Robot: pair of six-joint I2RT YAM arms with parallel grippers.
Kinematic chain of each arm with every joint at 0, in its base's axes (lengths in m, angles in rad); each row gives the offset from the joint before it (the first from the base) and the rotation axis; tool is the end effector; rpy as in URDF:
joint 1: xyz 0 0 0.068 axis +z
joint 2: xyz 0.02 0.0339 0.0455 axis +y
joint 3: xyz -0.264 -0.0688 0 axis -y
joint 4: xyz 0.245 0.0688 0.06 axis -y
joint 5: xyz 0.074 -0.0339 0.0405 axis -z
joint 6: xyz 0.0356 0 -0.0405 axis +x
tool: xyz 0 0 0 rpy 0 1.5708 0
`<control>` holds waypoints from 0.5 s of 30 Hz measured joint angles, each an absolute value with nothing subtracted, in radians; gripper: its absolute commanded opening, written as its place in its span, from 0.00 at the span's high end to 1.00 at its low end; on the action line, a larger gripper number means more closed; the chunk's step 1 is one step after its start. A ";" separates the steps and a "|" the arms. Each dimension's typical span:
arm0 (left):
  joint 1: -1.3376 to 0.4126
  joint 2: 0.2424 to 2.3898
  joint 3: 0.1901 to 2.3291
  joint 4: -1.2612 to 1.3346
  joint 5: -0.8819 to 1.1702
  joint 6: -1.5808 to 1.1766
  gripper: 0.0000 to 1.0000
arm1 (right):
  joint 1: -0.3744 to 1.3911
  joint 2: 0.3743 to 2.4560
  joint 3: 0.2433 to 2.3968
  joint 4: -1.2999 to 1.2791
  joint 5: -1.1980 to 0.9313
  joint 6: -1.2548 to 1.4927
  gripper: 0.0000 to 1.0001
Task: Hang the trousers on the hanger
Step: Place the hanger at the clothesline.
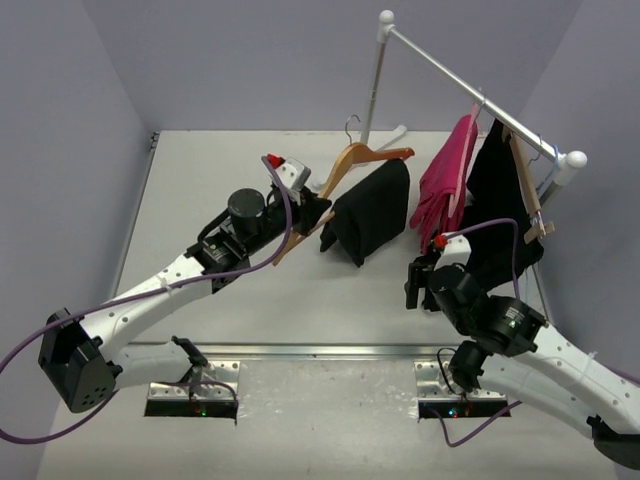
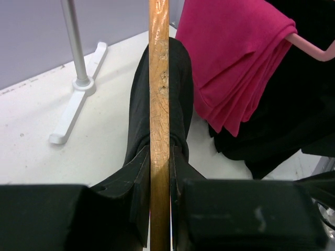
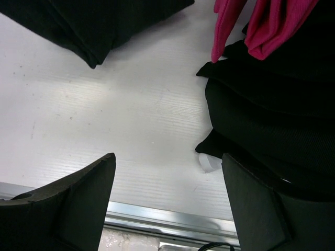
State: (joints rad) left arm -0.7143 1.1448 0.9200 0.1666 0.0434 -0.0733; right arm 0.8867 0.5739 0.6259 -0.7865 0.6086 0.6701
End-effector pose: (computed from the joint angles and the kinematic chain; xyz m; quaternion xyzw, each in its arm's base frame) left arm 0.2049 -0.1797 0.3514 0.2432 0.6855 -0.2778 0.6275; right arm 0.0894 0.0774 0.2603 0.0267 0.8799 0.0771 0.4681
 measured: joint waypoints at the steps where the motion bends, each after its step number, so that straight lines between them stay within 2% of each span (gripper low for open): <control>1: -0.714 1.153 0.927 0.177 0.041 -0.070 1.00 | 0.887 0.570 0.626 -0.792 0.612 0.669 0.18; 15: -0.714 1.373 1.157 0.229 0.065 0.009 1.00 | 0.887 0.530 0.628 -0.840 0.631 0.662 0.18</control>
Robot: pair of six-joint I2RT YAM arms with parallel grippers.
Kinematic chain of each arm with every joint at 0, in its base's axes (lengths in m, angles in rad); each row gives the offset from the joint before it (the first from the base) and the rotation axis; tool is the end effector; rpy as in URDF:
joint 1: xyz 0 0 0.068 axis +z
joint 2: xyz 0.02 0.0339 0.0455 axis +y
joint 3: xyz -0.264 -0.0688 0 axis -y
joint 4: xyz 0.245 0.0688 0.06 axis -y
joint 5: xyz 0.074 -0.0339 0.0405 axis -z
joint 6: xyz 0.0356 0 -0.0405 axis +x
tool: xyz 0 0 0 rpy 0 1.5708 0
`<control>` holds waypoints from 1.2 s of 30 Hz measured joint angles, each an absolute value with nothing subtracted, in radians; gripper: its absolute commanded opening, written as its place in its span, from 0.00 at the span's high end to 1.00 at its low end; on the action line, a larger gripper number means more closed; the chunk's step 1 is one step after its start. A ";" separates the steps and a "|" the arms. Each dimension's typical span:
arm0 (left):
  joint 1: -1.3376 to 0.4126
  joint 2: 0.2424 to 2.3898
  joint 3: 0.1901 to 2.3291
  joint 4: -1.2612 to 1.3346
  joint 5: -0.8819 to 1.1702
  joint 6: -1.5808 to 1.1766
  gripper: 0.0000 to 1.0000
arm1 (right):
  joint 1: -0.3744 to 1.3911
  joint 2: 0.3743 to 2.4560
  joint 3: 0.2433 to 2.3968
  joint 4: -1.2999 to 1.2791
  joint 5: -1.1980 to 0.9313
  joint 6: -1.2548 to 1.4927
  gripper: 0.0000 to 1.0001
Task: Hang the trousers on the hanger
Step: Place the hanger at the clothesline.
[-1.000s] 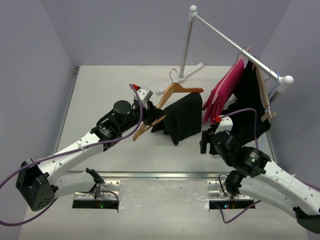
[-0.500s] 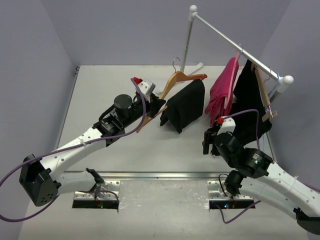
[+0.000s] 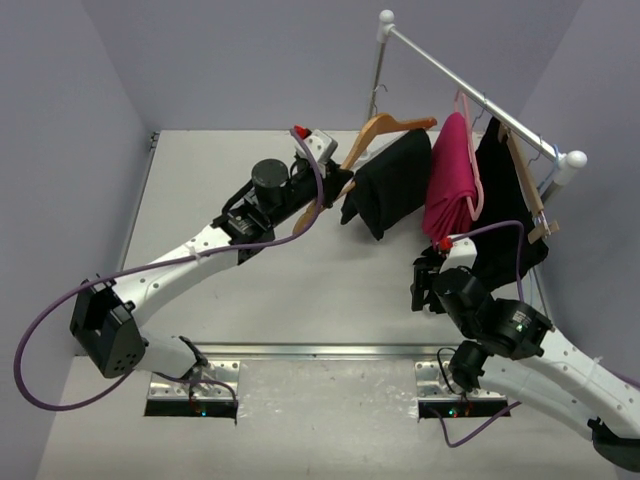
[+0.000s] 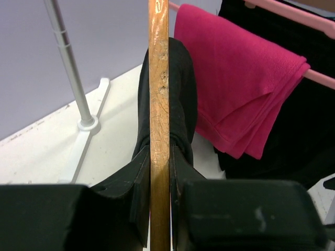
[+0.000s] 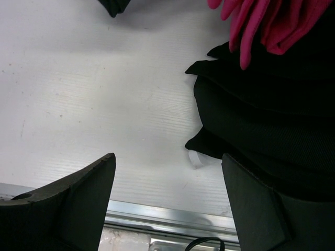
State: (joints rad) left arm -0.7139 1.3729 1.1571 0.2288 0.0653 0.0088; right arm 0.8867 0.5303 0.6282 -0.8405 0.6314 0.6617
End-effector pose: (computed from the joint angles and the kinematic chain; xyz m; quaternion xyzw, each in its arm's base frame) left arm 0.2477 -0.2177 0.3799 0.2700 0.6486 -0.2671 0.6596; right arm 0.0832 0.0688 0.2612 0.0264 0.8788 0.0642 0.4722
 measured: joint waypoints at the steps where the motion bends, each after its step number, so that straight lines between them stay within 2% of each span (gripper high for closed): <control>1: -0.714 1.392 1.178 0.234 0.067 0.015 1.00 | 0.887 0.531 0.628 -0.841 0.631 0.662 0.18; 24: -0.699 1.979 1.868 0.167 0.079 0.110 1.00 | 0.887 0.484 0.666 -0.877 0.610 0.624 0.18; 36: -0.645 2.108 1.971 0.121 0.102 0.112 1.00 | 0.887 0.464 0.678 -0.904 0.598 0.620 0.18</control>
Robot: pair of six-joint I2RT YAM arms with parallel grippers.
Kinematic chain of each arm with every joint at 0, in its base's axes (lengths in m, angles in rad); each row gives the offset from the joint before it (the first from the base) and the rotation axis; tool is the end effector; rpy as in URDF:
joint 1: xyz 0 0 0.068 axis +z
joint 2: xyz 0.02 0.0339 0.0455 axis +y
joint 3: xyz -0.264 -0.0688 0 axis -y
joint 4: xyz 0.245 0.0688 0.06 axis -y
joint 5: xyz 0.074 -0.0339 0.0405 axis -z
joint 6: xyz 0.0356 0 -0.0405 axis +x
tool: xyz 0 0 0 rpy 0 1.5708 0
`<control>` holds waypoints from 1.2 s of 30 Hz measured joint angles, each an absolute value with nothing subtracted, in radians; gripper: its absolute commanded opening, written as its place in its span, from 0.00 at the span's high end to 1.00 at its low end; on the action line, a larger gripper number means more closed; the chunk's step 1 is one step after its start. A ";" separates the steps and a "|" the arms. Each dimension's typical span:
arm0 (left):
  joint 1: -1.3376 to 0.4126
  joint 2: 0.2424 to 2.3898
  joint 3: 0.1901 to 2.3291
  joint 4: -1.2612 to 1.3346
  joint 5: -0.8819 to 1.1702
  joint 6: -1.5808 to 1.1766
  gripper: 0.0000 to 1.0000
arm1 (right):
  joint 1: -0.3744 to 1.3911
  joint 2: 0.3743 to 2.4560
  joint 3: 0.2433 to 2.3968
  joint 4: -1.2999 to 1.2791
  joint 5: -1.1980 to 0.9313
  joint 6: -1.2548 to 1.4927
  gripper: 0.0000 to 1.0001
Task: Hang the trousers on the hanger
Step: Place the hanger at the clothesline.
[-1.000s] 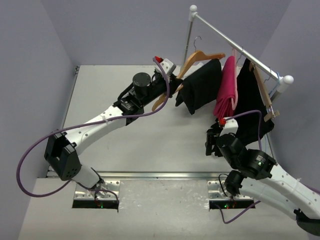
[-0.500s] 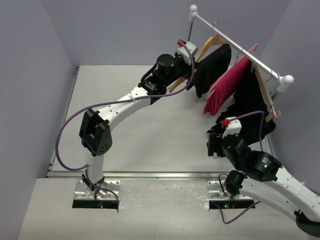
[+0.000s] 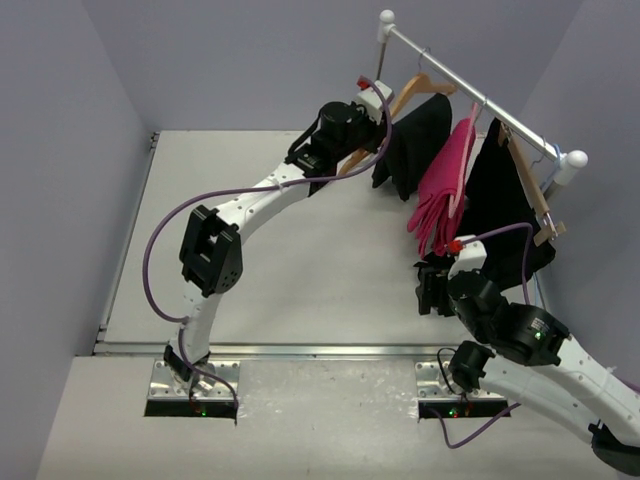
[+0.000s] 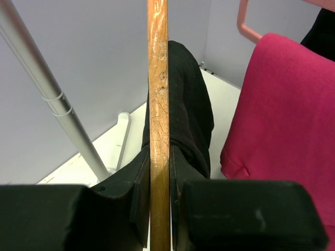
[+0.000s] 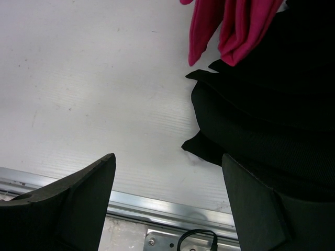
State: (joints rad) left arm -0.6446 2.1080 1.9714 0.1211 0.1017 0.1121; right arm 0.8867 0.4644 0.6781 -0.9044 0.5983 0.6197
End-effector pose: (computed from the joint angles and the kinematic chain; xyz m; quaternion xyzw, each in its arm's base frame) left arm 0.4098 -0.3126 0.3647 0.2960 0.6481 -0.2193 0.6665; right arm 0.0727 0.0574 0.2765 0.0093 0.8736 0.0839 0.4793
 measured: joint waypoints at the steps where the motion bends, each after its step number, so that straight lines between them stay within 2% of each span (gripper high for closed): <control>1: -0.640 2.110 1.974 0.121 0.103 0.115 1.00 | 0.887 0.464 0.678 -0.907 0.598 0.620 0.18; 19: -0.562 2.115 1.977 0.130 0.132 0.104 0.99 | 0.887 0.482 0.678 -0.914 0.592 0.620 0.18; 20: -0.562 2.115 1.977 0.131 0.132 0.104 0.95 | 0.887 0.483 0.678 -0.914 0.591 0.620 0.18; 25: -0.562 2.115 1.977 0.156 0.132 0.103 0.52 | 0.887 0.484 0.678 -0.914 0.582 0.620 0.18; 26: -0.562 2.115 1.977 0.185 0.131 0.104 0.46 | 0.887 0.484 0.678 -0.913 0.580 0.620 0.18; 30: -0.562 2.094 1.949 0.303 0.121 0.098 0.37 | 0.887 0.484 0.678 -0.914 0.575 0.620 0.18; 33: -0.564 2.070 1.909 0.345 0.118 0.099 0.34 | 0.887 0.484 0.678 -0.914 0.574 0.620 0.18; 35: -0.565 2.055 1.878 0.365 0.116 0.100 0.30 | 0.887 0.484 0.678 -0.914 0.574 0.620 0.18; 36: -0.566 2.047 1.861 0.374 0.115 0.100 0.23 | 0.887 0.484 0.678 -0.914 0.573 0.620 0.18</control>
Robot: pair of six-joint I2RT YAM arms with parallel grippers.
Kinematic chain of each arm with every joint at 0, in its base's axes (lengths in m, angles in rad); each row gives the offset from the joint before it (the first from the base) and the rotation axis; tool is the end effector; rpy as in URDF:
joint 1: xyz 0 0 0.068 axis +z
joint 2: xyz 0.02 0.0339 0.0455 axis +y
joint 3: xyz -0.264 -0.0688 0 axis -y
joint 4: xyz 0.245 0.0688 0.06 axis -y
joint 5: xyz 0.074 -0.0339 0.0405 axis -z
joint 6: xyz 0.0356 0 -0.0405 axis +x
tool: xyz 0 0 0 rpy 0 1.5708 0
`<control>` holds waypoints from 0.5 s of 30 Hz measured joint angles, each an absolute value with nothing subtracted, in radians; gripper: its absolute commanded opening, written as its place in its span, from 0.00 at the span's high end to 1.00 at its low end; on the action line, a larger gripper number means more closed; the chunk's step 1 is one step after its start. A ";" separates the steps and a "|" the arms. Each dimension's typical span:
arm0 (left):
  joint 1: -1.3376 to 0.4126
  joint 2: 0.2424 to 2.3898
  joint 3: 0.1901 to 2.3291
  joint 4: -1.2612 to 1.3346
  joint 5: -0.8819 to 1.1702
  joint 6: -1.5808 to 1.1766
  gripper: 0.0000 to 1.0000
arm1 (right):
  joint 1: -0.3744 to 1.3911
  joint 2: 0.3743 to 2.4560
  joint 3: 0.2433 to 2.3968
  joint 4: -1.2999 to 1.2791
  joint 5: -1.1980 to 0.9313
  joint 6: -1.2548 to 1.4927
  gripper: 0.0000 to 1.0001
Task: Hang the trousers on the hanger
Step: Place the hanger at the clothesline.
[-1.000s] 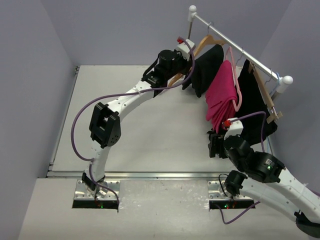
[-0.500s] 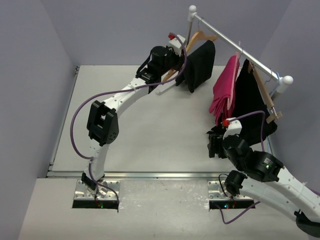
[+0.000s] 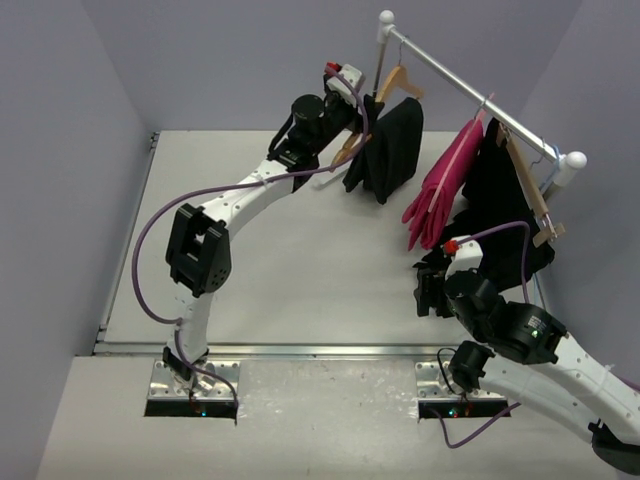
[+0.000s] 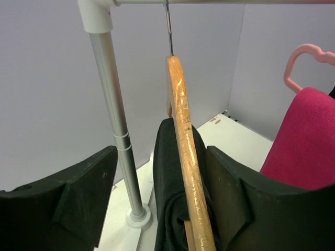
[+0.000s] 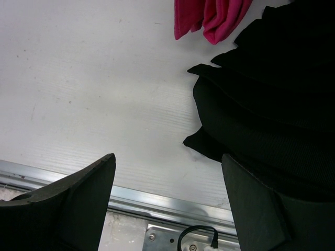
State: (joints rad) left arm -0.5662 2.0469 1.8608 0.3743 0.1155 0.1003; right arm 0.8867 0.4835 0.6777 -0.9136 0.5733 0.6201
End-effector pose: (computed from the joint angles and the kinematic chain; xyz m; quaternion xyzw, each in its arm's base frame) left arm 0.4200 -0.2718 0.3822 0.2502 0.5869 -0.2134 0.7399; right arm 0.0739 0.0601 0.2739 -0.0004 0.8814 0.0832 0.4651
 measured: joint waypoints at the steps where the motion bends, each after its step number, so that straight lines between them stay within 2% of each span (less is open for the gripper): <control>1: -0.568 2.038 1.846 0.380 0.115 0.100 0.14 | 0.887 0.483 0.678 -0.914 0.573 0.620 0.18; 2: -0.570 2.030 1.834 0.382 0.114 0.101 0.04 | 0.887 0.483 0.678 -0.914 0.573 0.620 0.18; 3: -0.571 2.023 1.822 0.384 0.113 0.101 0.00 | 0.887 0.483 0.678 -0.914 0.573 0.620 0.18; 15: -0.584 1.805 1.681 0.368 0.065 0.083 0.00 | 0.887 0.483 0.678 -0.914 0.572 0.617 0.18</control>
State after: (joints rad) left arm -0.5838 1.8047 1.6814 0.3676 0.0649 0.0834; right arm 0.8867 0.4831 0.6777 -0.9141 0.5723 0.6165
